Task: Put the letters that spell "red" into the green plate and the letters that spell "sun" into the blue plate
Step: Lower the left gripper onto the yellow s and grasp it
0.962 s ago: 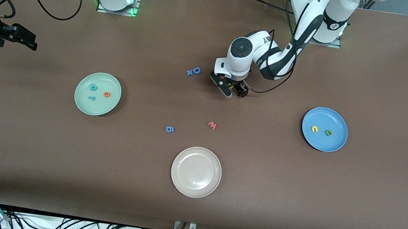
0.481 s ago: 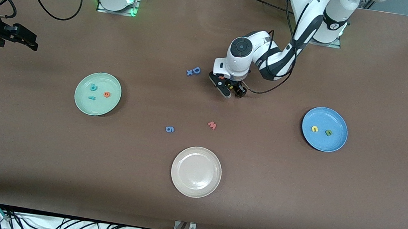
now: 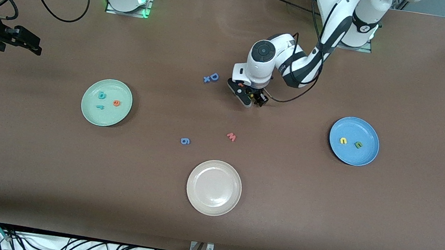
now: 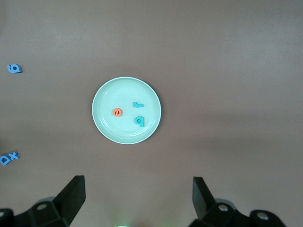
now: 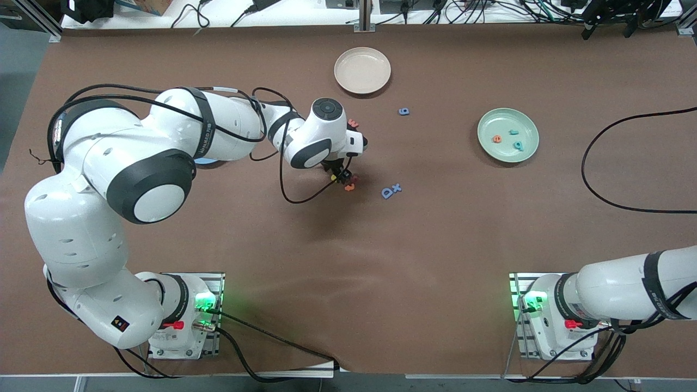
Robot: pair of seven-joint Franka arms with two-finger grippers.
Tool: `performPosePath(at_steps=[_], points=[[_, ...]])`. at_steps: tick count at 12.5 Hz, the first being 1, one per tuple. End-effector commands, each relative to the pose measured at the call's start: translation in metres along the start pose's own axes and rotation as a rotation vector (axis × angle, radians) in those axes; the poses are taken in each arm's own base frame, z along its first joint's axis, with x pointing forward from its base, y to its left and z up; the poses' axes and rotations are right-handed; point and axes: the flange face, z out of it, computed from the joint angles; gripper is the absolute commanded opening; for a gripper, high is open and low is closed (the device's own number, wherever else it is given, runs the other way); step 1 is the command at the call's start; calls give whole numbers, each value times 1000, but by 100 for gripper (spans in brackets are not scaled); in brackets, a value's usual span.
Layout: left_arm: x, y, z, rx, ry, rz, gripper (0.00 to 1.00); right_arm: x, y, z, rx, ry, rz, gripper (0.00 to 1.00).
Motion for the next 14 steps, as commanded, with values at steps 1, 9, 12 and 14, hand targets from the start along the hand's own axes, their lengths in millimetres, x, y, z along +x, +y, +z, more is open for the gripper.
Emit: performPosePath(at_steps=[1,9,12,14], points=[[1,-6,15,13,-4,18,34,-5,-1,-7,8,2,-13,100],[1,-44,9,33,2,-41,8,-5,0,-7,6,4,-11,100],[-1,-115,-7,64,18,-109,9,-5,-1,-7,6,4,-13,100],[-12,-172,-17,56,19,-146,9,-5,0,-7,6,4,-11,100]])
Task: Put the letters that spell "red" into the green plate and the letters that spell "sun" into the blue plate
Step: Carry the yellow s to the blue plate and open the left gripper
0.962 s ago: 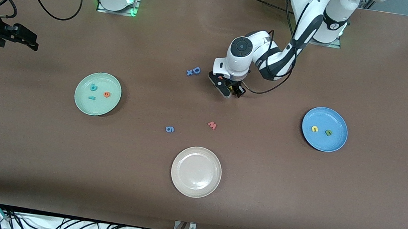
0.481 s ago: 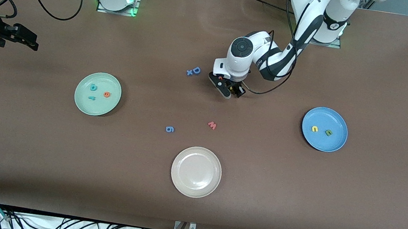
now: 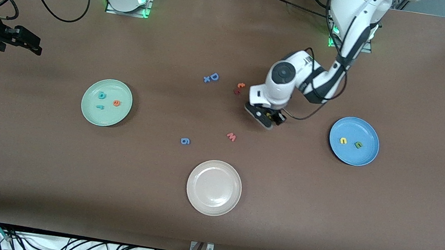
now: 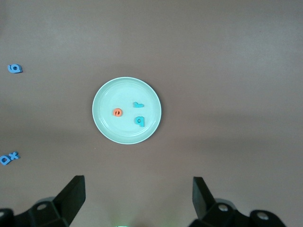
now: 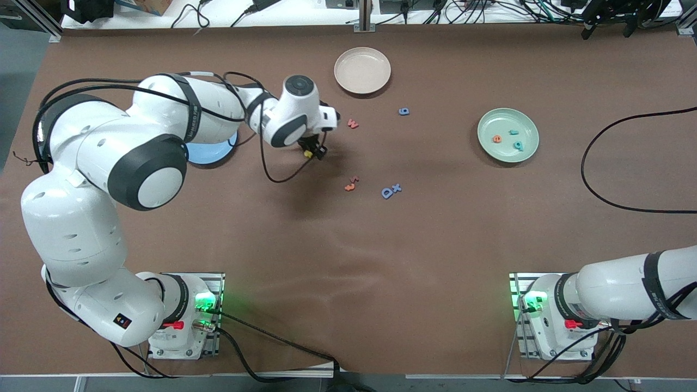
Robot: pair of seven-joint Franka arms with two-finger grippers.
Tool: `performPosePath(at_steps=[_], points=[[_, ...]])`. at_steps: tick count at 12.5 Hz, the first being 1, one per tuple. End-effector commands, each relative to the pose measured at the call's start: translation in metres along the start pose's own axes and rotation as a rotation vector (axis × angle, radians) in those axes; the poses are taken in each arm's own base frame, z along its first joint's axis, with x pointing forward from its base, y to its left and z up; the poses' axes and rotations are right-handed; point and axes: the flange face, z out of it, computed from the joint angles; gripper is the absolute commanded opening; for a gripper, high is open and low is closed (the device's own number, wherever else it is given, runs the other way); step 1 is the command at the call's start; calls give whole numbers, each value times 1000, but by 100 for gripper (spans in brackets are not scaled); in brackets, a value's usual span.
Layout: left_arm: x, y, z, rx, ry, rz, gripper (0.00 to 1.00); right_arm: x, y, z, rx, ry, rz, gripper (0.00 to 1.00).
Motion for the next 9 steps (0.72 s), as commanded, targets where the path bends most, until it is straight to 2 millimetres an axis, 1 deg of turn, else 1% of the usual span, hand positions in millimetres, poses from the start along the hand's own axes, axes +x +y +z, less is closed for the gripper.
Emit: performPosePath(at_steps=[1,2,3,5,7,8,9], points=[[-4,-77,-14,-11,3,12,9,-5,-1,-6,6,2,-11,100],[-10,-109,-18,-25,-2,29,9,-5,-1,-7,6,3,-11,100],[-20,-145,-26,-36,-3,23,9,-5,-1,-7,6,3,-11,100],[-43,-210,-36,-33,-1,34,9,-5,-1,-7,6,3,-11,100],[-69,-255,-35,-34,-32,65,10,-5,0,-6,7,0,-10,100],[-82,-272,-43,-57,-49,77,12,-5,-1,-6,6,0,-11,100],[-91,-281,-47,-82,-70,101,13,-5,0,-6,7,0,-11,100]])
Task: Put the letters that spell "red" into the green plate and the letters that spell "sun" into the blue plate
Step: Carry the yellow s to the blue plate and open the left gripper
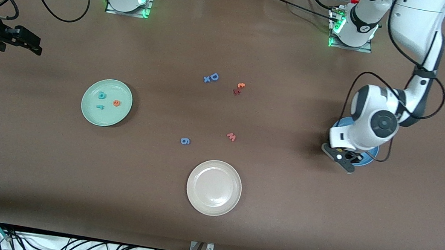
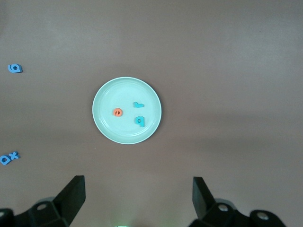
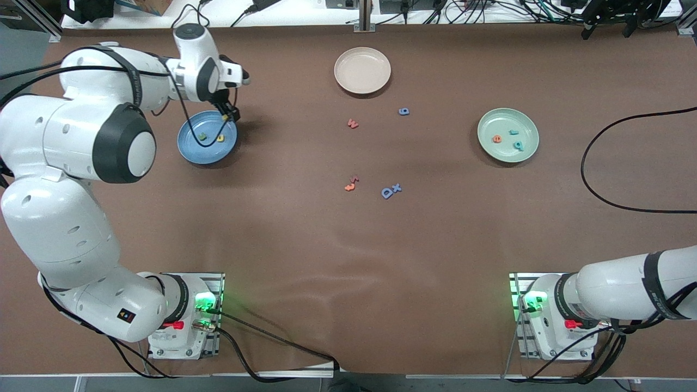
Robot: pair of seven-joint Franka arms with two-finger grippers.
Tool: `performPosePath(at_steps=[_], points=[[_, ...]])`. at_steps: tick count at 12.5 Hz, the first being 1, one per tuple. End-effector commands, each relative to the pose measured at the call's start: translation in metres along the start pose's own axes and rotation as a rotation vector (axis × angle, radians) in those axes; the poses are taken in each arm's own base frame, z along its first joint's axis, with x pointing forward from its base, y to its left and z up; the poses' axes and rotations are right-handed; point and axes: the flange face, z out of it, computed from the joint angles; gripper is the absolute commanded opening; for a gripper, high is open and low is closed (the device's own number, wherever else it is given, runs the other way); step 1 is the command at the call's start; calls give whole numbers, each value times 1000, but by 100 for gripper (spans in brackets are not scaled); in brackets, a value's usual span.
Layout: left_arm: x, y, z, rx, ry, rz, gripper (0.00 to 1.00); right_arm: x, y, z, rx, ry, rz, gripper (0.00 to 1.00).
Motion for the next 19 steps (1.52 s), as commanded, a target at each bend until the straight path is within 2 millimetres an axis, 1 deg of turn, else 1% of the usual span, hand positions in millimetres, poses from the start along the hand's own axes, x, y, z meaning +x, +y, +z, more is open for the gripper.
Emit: performPosePath(at_steps=[1,3,4,6,7,8,9,10,11,12,14,15,16,18,19], points=[[-30,-25,-13,-69,-23,55,15,-5,0,-6,6,1,-12,100],[-49,-43,-2,-83,-39,58,20,-5,0,-7,6,2,-12,100],[-52,-44,9,-92,-59,55,26,-5,0,-6,6,1,-12,100],[-50,-43,21,-111,-63,26,43,-5,0,-6,6,1,-12,100],[-48,-40,24,-115,-62,19,70,-5,0,-6,6,1,-12,100],[-48,-41,23,-115,-59,18,89,-5,1,-6,7,1,-11,100],[-46,-42,18,-111,-53,23,100,-5,0,-6,6,1,-12,100],[-41,-43,10,-101,-38,27,100,-5,1,-6,7,1,-11,100],[-35,-47,-7,-85,-7,26,100,-5,0,-6,6,1,-12,100],[-28,-52,-32,-69,29,28,100,-5,0,-6,6,1,-12,100],[-12,-66,-102,-75,70,35,100,-5,0,-7,6,1,-12,100],[-9,-75,-135,-67,90,34,100,-5,0,-6,7,-1,-12,100],[-7,-81,-165,-56,109,37,100,-5,1,-7,7,1,-11,100],[-5,-81,-214,-53,135,-4,100,-5,1,-6,7,-1,-11,100],[-3,-79,-233,-62,132,-85,100,-5,1,-7,7,1,-11,100]])
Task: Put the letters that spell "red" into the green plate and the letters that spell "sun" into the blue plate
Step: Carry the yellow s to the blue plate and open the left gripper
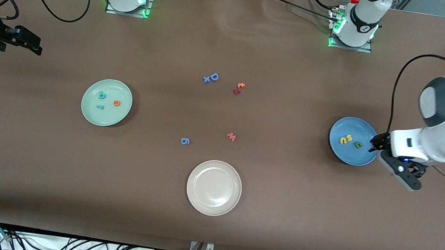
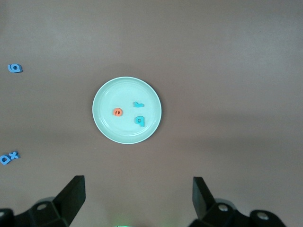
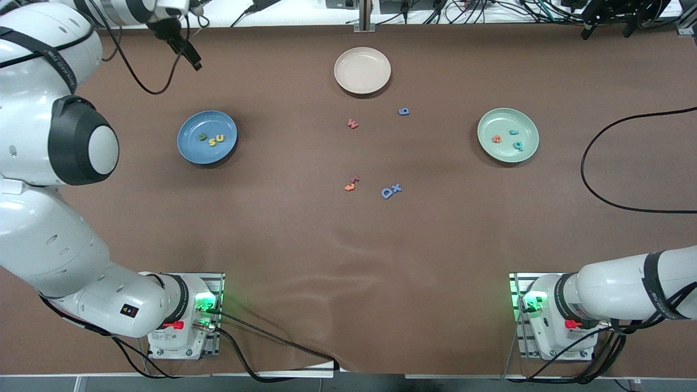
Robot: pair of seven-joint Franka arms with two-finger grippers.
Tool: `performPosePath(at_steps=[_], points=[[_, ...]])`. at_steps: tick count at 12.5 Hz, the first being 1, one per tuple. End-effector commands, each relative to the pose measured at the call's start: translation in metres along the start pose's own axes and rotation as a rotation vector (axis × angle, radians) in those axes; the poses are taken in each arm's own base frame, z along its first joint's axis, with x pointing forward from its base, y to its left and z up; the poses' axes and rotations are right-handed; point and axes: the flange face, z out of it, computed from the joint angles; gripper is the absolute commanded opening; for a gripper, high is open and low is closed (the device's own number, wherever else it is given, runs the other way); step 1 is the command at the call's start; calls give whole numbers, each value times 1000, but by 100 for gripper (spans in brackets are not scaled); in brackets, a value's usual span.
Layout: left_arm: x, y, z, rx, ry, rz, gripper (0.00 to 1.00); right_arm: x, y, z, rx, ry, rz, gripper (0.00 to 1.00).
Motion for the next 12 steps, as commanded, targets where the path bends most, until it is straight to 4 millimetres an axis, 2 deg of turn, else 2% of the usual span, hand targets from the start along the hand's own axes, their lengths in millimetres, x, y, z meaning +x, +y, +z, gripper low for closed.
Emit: performPosePath(at_steps=[1,4,6,7,10,12], points=[[7,5,-42,-31,9,-170,100,-5,0,-6,7,0,-12,100],[3,13,-80,-48,5,-402,100,-5,0,-7,6,1,-12,100],[-11,-1,-88,-49,13,-737,100,-5,0,-7,6,1,-12,100],[-11,-1,-90,-49,15,-824,100,-5,0,-7,6,1,-12,100],[-11,3,-102,-39,33,-813,100,-5,0,-7,6,1,-12,100],[-13,-2,-108,-38,49,-815,100,-5,0,-7,6,1,-12,100]])
